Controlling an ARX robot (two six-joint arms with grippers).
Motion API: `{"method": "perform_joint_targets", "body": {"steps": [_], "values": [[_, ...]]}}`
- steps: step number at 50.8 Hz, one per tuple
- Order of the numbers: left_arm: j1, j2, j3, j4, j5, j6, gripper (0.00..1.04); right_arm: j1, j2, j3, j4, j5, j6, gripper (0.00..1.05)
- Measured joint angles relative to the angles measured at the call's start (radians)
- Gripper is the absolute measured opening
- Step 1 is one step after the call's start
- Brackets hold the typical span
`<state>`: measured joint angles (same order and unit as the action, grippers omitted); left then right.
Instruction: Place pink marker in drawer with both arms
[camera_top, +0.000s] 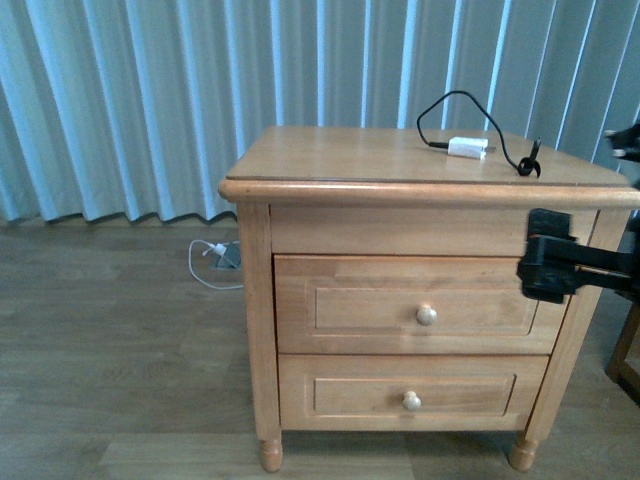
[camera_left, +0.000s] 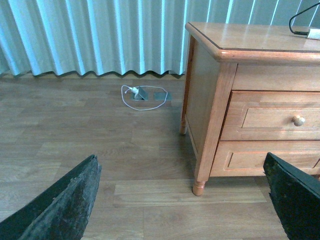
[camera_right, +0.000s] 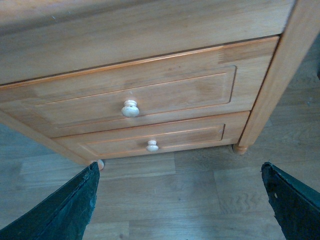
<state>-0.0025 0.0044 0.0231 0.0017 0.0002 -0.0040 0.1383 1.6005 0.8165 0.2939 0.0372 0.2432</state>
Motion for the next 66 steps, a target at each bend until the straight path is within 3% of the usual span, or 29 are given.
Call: {"method": "perform_joint_targets", "body": {"steps": [8,13,25,29,35,53,66], "values": [[0.000,0.000,0.000,0.000,0.000,0.000,0.99,-0.026,-0.375,-0.164,-0.167,-0.095,0.024,0.96],[0.000,0.000,0.000,0.000,0.000,0.000,0.99,-0.029,-0.550,-0.223,-0.238,-0.092,0.032,0.96],[0.000,0.000,0.000,0.000,0.000,0.000,0.99,-0.031,-0.587,-0.235,-0.241,-0.084,0.031,0.96],[0.000,0.000,0.000,0.000,0.000,0.000,0.99,-0.022,-0.595,-0.343,0.036,0.042,-0.071,0.84],[0.000,0.000,0.000,0.000,0.000,0.000,0.99,-0.038,-0.647,-0.489,0.307,0.063,-0.186,0.63],[0.000,0.000,0.000,-0.001,0.000,0.000,0.99,-0.136,-0.827,-0.660,0.315,-0.029,-0.236,0.01],[0.000,0.000,0.000,-0.001,0.000,0.000,0.99,-0.136,-0.953,-0.728,0.254,-0.035,-0.239,0.01]]}}
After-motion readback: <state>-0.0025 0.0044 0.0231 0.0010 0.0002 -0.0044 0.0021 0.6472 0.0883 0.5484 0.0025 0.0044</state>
